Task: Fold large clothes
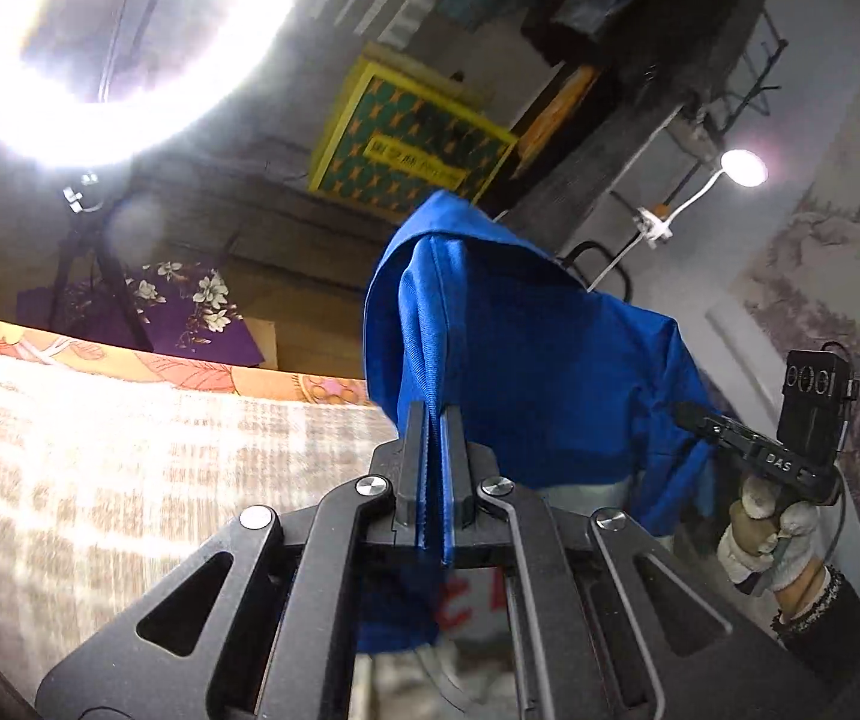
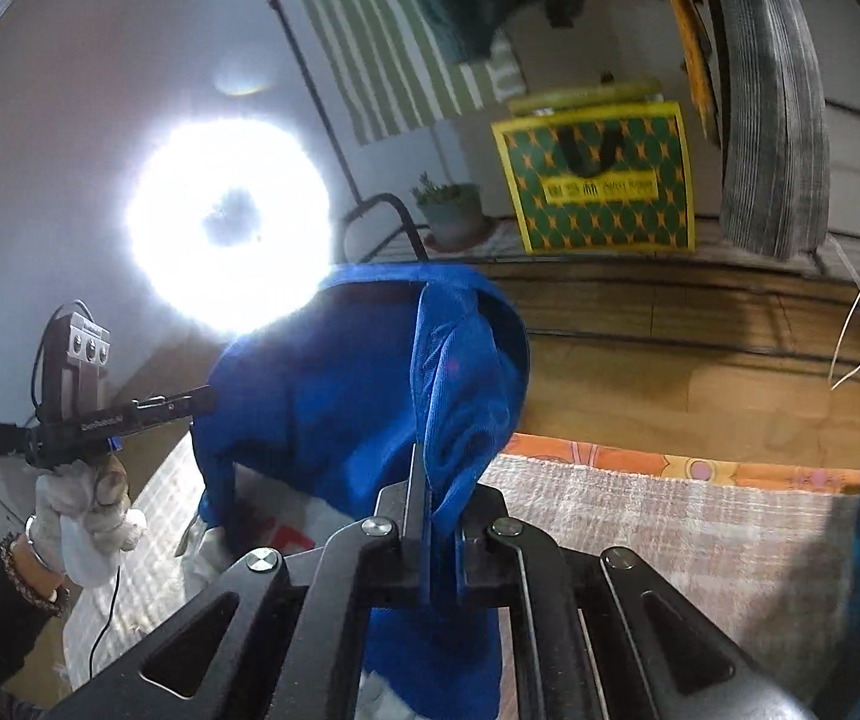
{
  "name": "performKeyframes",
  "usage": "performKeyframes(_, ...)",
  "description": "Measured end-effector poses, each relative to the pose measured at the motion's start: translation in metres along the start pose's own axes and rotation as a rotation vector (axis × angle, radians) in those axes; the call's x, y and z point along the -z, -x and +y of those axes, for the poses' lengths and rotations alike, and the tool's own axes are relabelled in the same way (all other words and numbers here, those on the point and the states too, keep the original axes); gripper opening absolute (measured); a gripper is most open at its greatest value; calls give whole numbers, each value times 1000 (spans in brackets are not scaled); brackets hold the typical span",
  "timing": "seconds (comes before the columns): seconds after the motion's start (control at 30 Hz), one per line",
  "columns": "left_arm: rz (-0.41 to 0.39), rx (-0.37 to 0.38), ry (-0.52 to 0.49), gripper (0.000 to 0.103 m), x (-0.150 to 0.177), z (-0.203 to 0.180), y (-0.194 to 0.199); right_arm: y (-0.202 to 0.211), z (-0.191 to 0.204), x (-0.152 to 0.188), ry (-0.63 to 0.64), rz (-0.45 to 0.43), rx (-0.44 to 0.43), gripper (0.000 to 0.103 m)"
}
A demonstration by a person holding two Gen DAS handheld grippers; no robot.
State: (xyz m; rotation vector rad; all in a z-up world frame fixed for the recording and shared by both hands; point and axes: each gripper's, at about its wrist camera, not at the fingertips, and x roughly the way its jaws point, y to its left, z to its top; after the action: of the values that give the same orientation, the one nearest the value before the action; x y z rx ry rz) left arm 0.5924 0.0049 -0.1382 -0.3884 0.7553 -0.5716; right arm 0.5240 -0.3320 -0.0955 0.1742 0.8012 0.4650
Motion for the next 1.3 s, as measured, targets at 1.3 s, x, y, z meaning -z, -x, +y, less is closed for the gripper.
performKeyframes(1.3,210,-119,-133,0,275,-67,277,227,171,227,69,31,28,31)
